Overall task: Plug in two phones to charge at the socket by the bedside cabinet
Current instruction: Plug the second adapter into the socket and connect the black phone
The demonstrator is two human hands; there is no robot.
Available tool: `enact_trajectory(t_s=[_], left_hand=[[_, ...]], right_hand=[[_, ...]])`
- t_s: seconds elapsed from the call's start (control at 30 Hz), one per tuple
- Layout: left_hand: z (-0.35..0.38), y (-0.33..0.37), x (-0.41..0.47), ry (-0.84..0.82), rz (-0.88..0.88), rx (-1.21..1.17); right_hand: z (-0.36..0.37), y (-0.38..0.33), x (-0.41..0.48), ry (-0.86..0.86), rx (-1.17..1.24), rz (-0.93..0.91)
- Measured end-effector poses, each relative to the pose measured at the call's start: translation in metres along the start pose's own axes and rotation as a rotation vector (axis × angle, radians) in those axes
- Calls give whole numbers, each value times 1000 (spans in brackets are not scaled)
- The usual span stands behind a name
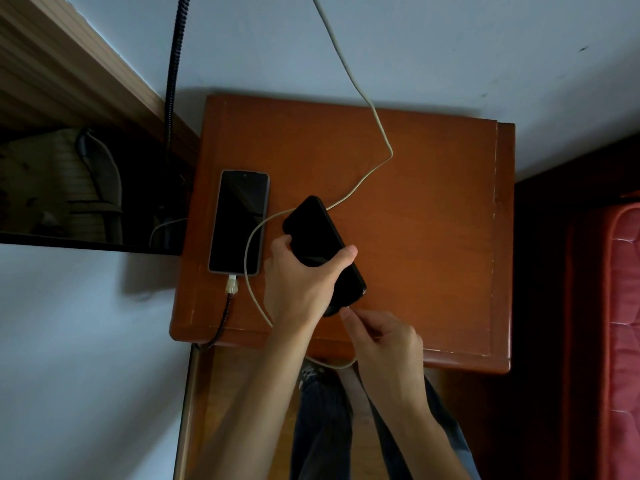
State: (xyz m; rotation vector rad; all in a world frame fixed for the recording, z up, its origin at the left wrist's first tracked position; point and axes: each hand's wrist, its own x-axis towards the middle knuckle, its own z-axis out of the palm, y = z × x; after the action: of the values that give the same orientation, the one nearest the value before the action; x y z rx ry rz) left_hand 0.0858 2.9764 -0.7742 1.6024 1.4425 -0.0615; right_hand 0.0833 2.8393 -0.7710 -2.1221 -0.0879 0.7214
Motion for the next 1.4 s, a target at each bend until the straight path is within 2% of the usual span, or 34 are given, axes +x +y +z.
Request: enact_trajectory(t_s=[0.3, 0.53, 0.7, 0.8, 0.97, 1.03, 1.13, 1.3, 1.4], left_hand=[[9, -7, -3, 112, 76, 255], [10, -10, -1, 98, 43, 236], [10, -11, -3, 96, 60, 292], [10, -13, -2, 89, 82, 322], [16, -19, -6, 126, 172, 477], [18, -22, -9, 106, 229, 582], [18, -29, -10, 71, 298, 691], [7, -31, -3, 60, 379, 649], [-6, -22, 14, 171, 491, 604]], right_hand=[[19, 14, 3, -57, -19, 148], [27, 20, 3, 25, -2, 160], [37, 23, 0, 43, 15, 251], [37, 25, 3, -32, -17, 285], [22, 24, 14, -249, -186, 264], [13, 24, 21, -214, -259, 228], [4, 22, 30, -142, -193, 242], [10, 23, 35, -161, -199, 248], [12, 27, 33, -133, -209, 219]])
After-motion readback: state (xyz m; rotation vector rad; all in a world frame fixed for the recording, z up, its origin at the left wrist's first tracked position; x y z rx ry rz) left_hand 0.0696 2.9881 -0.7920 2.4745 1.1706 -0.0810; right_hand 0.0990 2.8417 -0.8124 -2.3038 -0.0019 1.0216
